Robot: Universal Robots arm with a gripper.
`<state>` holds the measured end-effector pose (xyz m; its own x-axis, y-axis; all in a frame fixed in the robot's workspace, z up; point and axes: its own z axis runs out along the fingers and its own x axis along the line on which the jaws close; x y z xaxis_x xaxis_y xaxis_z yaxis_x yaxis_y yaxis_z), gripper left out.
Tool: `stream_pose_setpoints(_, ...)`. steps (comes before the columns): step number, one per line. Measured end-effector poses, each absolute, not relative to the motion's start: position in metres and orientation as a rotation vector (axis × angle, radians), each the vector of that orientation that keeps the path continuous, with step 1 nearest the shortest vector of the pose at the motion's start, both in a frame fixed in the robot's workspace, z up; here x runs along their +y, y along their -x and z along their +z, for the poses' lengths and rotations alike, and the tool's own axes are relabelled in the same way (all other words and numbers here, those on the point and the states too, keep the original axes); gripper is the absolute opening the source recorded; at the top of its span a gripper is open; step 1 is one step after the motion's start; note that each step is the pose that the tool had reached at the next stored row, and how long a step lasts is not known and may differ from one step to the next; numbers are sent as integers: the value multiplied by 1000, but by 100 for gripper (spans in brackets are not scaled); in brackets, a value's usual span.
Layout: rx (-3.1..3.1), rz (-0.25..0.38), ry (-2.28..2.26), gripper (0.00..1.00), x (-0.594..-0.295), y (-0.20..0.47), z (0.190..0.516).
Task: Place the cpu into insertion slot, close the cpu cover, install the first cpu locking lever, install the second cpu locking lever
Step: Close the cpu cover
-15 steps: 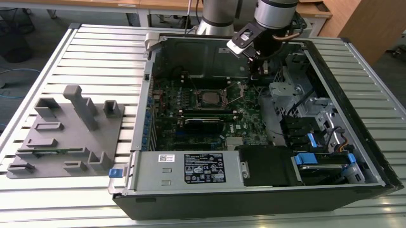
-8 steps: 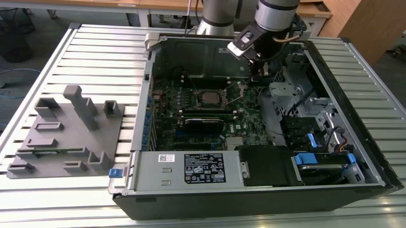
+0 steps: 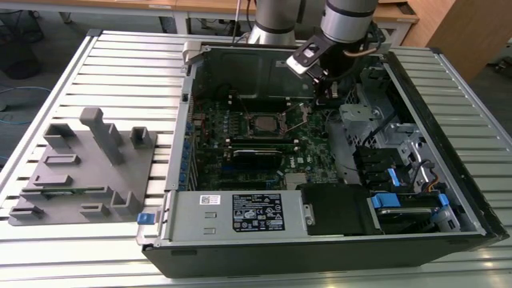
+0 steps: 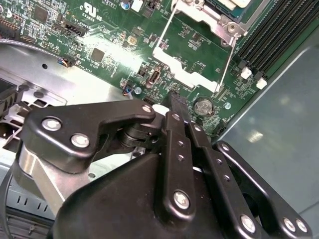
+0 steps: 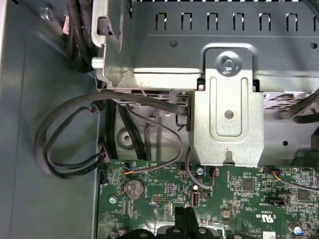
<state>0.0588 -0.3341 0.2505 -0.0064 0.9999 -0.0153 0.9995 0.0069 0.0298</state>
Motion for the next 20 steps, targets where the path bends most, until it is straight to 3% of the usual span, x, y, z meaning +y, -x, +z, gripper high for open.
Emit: stream_pose_setpoints(20,2209,10,-2194,10,-334,-59,242)
